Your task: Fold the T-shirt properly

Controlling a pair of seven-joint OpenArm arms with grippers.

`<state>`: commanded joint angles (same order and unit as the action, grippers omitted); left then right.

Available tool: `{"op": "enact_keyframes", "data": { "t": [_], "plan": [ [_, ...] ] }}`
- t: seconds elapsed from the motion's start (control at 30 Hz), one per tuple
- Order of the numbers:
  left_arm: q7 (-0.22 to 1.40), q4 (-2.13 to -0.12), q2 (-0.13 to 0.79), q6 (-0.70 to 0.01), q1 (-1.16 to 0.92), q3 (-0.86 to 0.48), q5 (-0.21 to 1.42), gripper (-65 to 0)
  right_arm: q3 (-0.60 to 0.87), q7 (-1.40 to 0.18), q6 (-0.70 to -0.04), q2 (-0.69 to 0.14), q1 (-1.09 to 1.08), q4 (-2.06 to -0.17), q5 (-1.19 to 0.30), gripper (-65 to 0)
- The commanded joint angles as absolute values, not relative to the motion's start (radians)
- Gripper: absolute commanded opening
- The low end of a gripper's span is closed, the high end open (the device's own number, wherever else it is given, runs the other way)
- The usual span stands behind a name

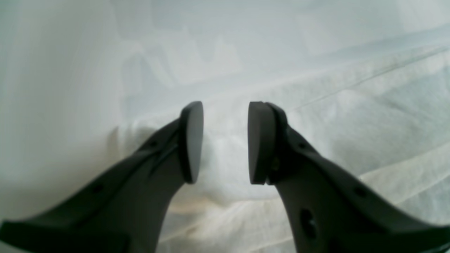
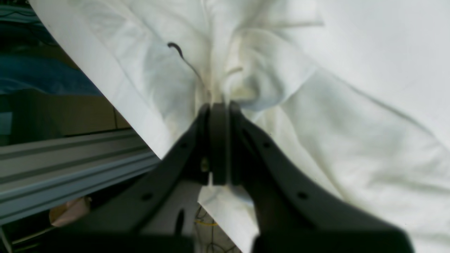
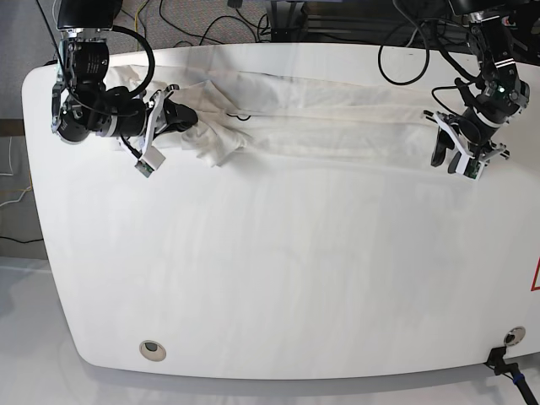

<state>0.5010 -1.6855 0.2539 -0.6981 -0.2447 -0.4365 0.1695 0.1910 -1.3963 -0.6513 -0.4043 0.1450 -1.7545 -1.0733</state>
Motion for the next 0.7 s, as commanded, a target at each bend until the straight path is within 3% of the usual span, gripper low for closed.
{"op": "enact_keyframes", "data": {
  "t": [0.2, 0.7],
  "plan": [
    [0.501, -1.685, 0.254, -0.698, -0.245, -0.437, 0.170, -45.1, 0.097, -1.396, -0.647, -0.418, 0.199, -1.833, -1.073, -65.0],
    [0.501, -1.685, 0.254, -0.698, -0.245, -0.437, 0.168, -45.1, 0.093, -1.396, -0.650, -0.443, 0.311, -1.899, -1.073, -65.0]
  ]
}}
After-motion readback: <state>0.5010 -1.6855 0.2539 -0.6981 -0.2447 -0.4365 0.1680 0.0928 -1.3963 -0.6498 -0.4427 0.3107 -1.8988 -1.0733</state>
